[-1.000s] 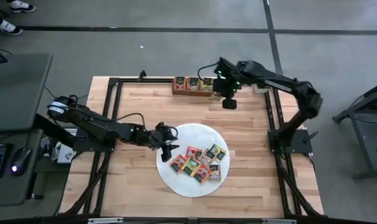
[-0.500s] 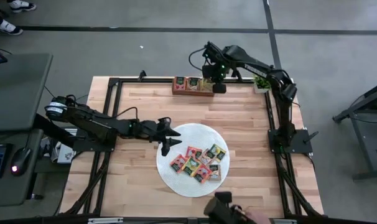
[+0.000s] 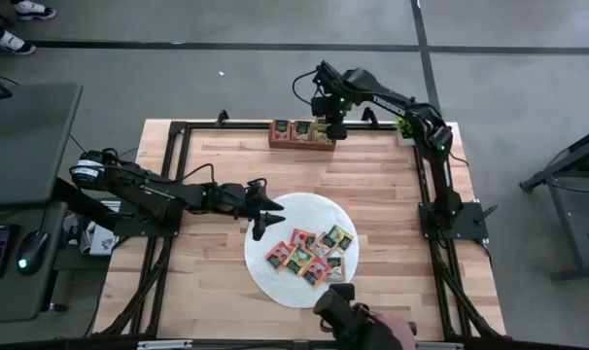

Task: Pick & Place Tea
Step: Put the yellow tea bag into the right section of the wooden organizer

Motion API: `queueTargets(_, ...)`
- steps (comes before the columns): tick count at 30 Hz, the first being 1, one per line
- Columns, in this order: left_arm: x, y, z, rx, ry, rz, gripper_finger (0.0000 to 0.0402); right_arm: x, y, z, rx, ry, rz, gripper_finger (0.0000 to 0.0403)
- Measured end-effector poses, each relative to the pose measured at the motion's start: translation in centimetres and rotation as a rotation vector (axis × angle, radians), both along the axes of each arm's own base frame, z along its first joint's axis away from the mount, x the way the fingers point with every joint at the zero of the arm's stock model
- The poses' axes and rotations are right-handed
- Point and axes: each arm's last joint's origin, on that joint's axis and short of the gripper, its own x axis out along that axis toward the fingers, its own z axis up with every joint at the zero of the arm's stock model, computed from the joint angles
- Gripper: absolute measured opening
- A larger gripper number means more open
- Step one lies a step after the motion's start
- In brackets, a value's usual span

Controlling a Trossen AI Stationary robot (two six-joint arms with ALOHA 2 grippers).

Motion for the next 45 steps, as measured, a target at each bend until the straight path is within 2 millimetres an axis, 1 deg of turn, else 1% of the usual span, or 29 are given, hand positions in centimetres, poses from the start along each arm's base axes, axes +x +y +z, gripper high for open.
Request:
queueTargets(7, 0.0, -0.1, 0.0, -0.005, 0.005, -0.02, 0.0177, 0.6, -0.5, -2.0, 0.019, 0.044, 0.007, 0.0)
queueTargets(10, -0.1, -0.1, -0.2, -0.003, 0.025, -0.021, 0.0177, 0.6, -0.7, -2.4, 0.019, 0.056, 0.004, 0.0)
queueTargets(28, -0.2, -0.1, -0.4, -0.005, 0.048, -0.029, 0.0177, 0.4, -0.5, -2.7, 0.018, 0.104, -0.01, 0.0)
queueTargets(45, -0.3, -0.2, -0.6, -0.013, 0.073, -0.052, 0.0177, 0.3, -0.5, -2.8, 0.032, 0.101, -0.05, 0.0)
